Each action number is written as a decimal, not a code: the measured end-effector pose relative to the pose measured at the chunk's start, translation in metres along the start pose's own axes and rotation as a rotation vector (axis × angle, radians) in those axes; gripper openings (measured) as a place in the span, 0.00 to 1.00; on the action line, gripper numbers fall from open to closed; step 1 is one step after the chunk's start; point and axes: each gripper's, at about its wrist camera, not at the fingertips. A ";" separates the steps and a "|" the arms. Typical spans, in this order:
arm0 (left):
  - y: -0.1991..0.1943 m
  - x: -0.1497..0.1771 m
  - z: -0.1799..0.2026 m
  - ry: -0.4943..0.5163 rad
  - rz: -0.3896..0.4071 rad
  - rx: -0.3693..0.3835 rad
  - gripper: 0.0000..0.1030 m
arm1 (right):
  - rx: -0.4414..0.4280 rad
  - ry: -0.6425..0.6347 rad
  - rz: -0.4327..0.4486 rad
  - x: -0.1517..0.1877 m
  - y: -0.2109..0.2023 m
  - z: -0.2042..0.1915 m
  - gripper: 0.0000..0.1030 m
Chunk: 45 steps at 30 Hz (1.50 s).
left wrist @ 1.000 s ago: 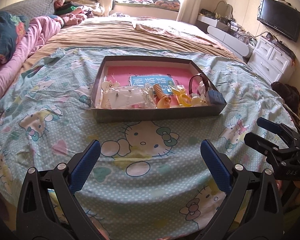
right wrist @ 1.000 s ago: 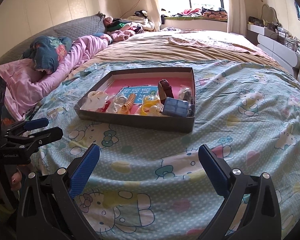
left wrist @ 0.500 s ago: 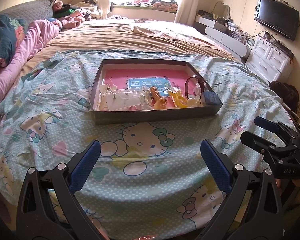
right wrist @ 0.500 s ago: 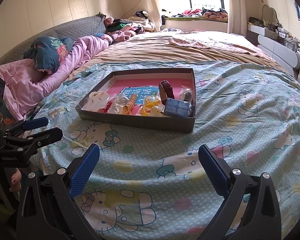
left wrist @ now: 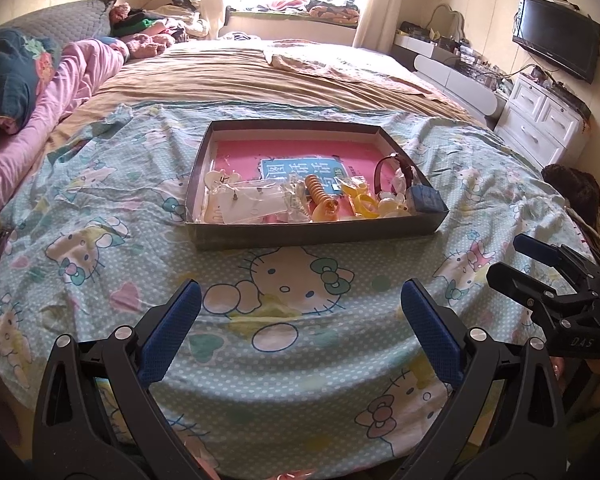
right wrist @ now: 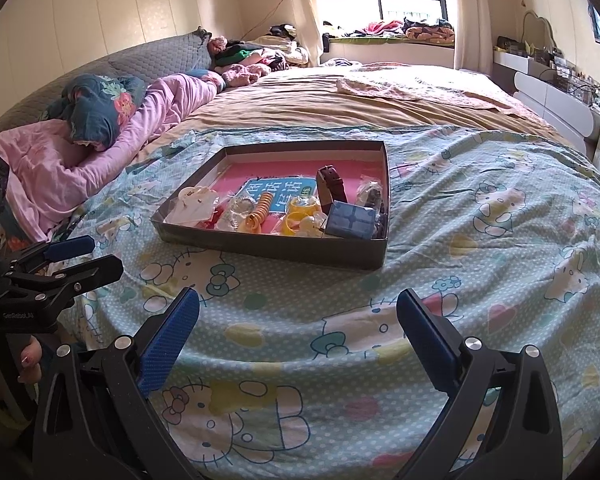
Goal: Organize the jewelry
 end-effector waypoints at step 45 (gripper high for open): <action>-0.001 0.001 -0.004 -0.004 -0.013 -0.030 0.91 | -0.004 -0.007 0.004 -0.004 -0.003 -0.005 0.96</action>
Point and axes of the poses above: each gripper's, at about its wrist camera, not at the fingertips, and y roughly the way its jaws point, z to its right, x to its underside, and after that the axes turned 12 degrees about z, right-handed
